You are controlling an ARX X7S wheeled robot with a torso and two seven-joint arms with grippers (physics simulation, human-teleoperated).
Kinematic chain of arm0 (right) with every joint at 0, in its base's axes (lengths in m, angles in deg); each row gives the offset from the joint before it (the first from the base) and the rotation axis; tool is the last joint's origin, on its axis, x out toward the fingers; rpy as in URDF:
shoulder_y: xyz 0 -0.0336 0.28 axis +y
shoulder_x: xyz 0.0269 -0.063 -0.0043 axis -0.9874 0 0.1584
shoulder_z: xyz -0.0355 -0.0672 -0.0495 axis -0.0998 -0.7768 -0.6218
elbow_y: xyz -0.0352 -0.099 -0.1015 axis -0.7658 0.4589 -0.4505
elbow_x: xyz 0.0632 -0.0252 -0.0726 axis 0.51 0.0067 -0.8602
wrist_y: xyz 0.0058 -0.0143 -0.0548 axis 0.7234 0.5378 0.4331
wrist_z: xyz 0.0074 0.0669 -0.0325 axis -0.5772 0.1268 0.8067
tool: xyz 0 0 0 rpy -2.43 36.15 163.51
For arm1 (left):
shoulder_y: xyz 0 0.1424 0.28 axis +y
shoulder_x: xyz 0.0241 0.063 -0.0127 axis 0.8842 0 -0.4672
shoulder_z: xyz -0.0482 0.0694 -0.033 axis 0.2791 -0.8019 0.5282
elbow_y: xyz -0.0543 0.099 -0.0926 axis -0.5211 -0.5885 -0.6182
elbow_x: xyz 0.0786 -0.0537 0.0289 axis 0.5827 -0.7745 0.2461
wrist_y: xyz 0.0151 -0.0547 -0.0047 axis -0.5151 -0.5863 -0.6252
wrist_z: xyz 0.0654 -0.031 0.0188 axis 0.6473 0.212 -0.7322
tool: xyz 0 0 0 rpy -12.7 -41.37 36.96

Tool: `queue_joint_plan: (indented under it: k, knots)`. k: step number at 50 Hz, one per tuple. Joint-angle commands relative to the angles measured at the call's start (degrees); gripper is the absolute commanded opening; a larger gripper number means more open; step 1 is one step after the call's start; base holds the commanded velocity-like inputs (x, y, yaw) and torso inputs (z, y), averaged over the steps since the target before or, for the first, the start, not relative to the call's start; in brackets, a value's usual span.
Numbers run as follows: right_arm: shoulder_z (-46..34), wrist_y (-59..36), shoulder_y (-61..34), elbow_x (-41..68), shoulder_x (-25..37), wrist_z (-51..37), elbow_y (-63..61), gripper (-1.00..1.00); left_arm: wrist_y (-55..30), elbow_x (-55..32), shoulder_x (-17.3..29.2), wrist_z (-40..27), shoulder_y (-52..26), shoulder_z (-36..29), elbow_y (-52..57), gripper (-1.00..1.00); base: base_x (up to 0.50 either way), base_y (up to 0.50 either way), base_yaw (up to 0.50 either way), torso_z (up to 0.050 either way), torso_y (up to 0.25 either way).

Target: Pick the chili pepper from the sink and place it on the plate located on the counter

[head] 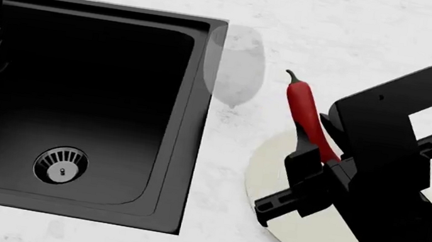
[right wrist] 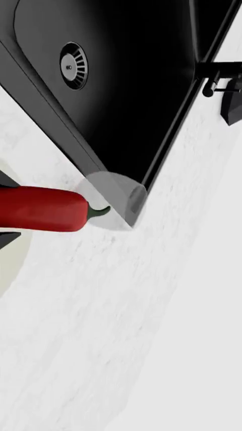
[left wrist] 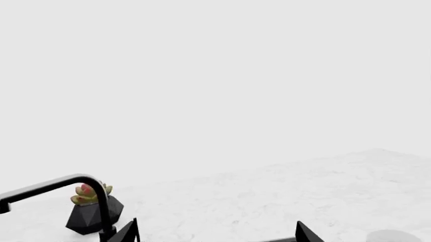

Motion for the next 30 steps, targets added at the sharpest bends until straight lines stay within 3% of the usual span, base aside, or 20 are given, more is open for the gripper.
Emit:
queue_joint_plan:
  k: [1,14,30]
  knots:
    - [0.03,-0.90,-0.81,-0.58,-0.32,-1.07,-0.17,-1.00,-0.48,-0.63,-0.20,-0.06,-0.44,0.53,-0.29,1.00,0.00,0.00,0.00,0.000,0.000]
    - [-7.33,-0.98,-5.35,-5.94,0.87,-3.05,9.26,-1.00,-0.84,-0.74,0.12,-0.46,-0.50,0.02,0.33,1.00,0.00,0.00,0.00,0.000,0.000]
    - [-13.10,-3.11,-12.68,-9.38,-2.22,-3.83,23.24,-1.00,0.58,-0.97,0.45,-0.50,0.85,0.57,-0.21,1.00,0.00,0.00,0.00,0.000,0.000]
